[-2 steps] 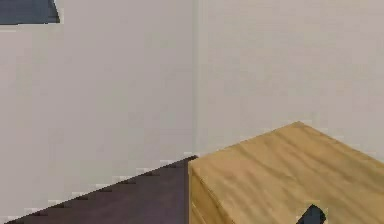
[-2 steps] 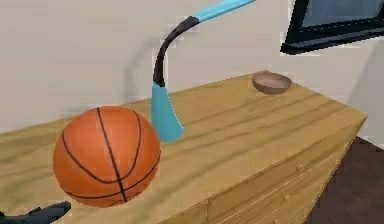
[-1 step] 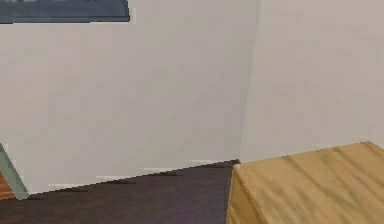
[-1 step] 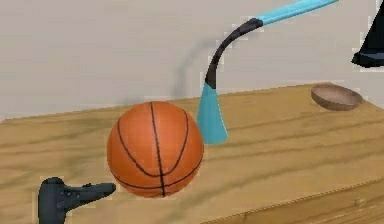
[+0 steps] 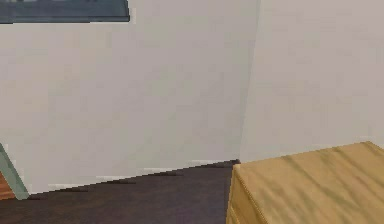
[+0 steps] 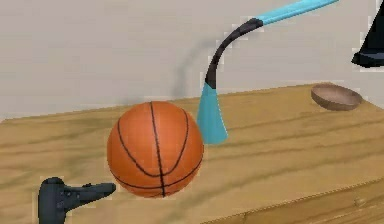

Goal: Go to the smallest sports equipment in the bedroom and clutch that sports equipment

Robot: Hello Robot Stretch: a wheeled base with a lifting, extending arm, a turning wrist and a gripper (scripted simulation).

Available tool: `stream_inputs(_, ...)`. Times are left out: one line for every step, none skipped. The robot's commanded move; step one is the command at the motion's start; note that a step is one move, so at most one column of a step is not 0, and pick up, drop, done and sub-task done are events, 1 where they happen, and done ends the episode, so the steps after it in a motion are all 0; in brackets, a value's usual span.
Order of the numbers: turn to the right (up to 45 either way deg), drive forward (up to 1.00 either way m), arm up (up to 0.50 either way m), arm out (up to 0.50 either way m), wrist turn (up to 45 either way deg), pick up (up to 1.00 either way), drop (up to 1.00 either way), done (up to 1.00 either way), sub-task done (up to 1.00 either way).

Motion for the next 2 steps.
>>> stream_inputs(0.0,0.0,0.38,0.0,0.0,0.0,0.0,0.0,0.0)
stream_inputs(0.0,0.0,0.0,0.0,45.0,0.0,0.0,0.0,0.0)
